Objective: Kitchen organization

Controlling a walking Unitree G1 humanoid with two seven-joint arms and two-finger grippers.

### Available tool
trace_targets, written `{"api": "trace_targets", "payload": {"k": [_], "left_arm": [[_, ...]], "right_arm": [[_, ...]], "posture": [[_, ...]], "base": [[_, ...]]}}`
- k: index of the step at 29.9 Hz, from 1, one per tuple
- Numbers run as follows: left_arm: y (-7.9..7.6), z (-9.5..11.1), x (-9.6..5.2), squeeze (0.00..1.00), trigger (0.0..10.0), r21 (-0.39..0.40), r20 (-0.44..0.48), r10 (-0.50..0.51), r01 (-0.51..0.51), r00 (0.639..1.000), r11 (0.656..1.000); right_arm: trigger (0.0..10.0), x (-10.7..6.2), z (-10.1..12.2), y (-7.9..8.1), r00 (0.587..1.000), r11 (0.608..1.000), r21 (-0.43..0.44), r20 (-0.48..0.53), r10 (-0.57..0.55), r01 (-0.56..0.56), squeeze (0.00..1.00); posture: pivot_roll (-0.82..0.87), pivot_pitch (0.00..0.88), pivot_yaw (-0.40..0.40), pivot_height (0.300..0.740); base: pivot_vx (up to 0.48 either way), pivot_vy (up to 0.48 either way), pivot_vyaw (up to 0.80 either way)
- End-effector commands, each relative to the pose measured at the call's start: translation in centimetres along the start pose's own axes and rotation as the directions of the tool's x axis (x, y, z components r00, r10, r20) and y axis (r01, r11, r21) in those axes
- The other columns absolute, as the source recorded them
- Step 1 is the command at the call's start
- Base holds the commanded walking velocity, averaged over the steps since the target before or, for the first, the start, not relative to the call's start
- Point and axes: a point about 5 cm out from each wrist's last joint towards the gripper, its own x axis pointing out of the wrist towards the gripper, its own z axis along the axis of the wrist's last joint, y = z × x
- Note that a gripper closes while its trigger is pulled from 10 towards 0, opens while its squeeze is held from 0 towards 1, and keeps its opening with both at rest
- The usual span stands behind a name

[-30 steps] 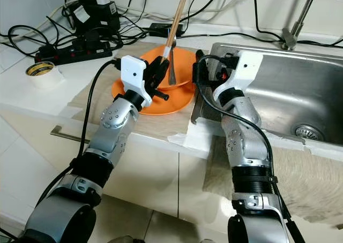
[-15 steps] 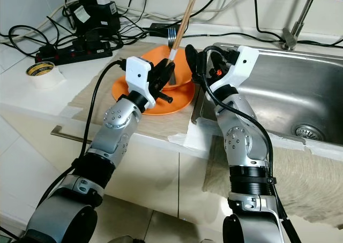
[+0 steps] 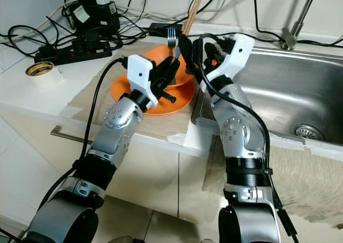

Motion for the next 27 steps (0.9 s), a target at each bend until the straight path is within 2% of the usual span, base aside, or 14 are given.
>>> {"api": "trace_targets", "payload": {"k": [1,8,25,26,27], "left_arm": [[-0.1,0.4,-0.1,0.0,0.0,-0.013,0.016,-0.009,0.009,1.0,1.0],[-1.2,1.5,0.1,0.0,0.0,-0.014,0.064,-0.064,0.065,0.996,0.998],[-2.4,2.0,0.0,0.0,0.0,-0.037,0.084,-0.118,0.121,0.99,0.992],[-2.4,2.1,0.0,0.0,0.0,-0.037,0.084,-0.12,0.124,0.989,0.992],[-2.4,2.1,0.0,0.0,0.0,-0.038,0.086,-0.122,0.126,0.989,0.991]], "right_arm": [[10.0,0.4,-0.1,0.2,1.0,1.0,-0.023,-0.007,-0.015,0.015,0.0],[10.0,1.0,-0.6,0.3,0.999,0.999,-0.024,-0.023,-0.029,0.029,0.0],[10.0,1.8,-0.7,0.6,0.999,0.999,-0.014,-0.015,-0.033,0.033,0.0],[10.0,1.8,-0.7,0.5,0.999,0.999,-0.018,-0.016,-0.04,0.04,0.55],[10.0,1.9,-0.8,0.4,0.998,0.998,-0.025,-0.02,-0.051,0.051,1.0]], "posture": [[-0.09,0.0,0.057,0.74],[-0.09,0.0,0.057,0.74],[-0.09,0.0,0.057,0.74],[-0.09,0.0,0.057,0.74],[-0.09,0.0,0.055,0.74]], "base": [[0.0,0.0,0.0],[0.0,0.0,0.0],[0.0,0.0,0.0],[0.0,0.0,0.0],[0.0,0.0,0.0]]}}
